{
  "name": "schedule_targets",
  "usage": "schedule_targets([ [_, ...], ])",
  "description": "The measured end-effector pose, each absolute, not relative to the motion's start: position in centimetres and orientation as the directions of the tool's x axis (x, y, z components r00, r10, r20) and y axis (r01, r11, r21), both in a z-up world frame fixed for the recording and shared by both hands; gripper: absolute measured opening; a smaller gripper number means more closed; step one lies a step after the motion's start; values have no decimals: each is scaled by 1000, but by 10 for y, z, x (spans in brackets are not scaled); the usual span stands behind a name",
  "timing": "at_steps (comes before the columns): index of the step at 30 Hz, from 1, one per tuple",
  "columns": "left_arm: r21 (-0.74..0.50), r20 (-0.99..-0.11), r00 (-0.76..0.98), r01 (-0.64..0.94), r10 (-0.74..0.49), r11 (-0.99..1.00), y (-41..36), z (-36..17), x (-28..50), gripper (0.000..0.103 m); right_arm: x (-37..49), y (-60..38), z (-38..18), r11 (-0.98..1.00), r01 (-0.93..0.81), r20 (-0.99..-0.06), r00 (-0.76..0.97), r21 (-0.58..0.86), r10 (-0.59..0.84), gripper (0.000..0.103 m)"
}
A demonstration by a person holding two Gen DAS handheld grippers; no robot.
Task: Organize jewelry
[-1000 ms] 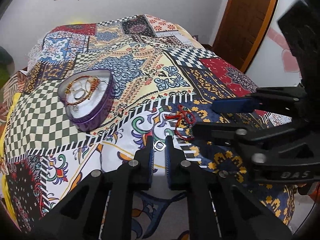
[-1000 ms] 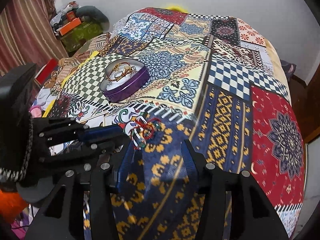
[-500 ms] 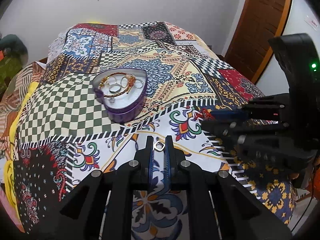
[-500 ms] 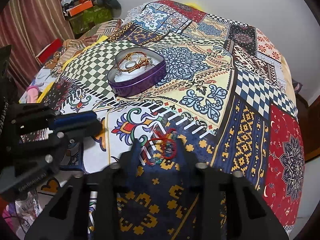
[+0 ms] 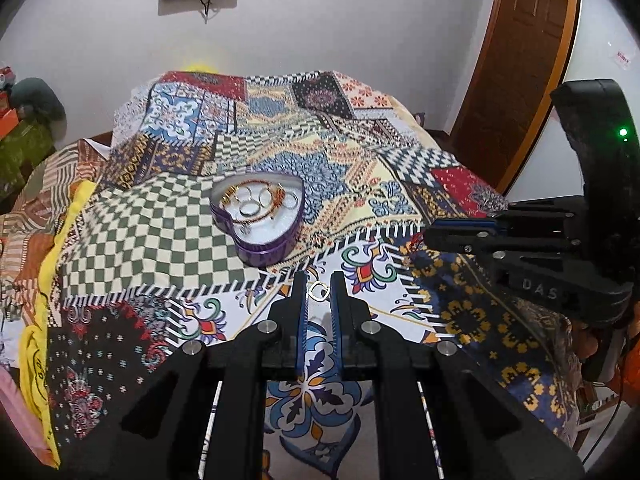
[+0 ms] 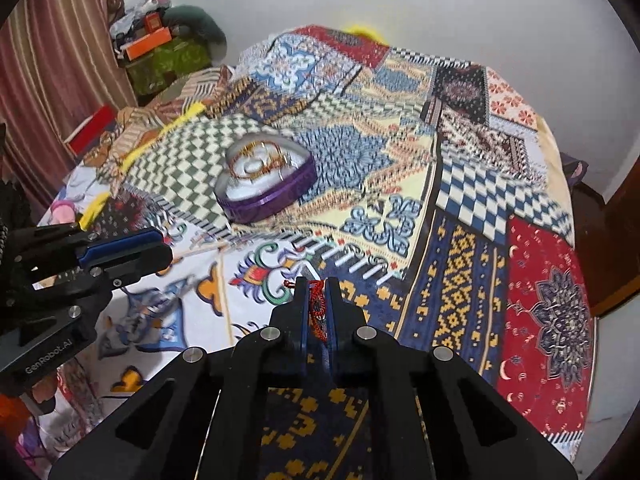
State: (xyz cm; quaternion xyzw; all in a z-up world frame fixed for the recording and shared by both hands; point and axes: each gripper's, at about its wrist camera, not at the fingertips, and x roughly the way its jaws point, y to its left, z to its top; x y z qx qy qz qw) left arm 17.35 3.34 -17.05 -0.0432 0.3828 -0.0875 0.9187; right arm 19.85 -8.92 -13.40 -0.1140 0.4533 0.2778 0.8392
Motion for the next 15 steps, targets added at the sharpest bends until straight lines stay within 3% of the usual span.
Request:
schedule_targets([
  [15,-122,-645,751,82,-142,989,60,-139,164,9,187,-76,-79,818,-572,-751,517,53,410,7],
])
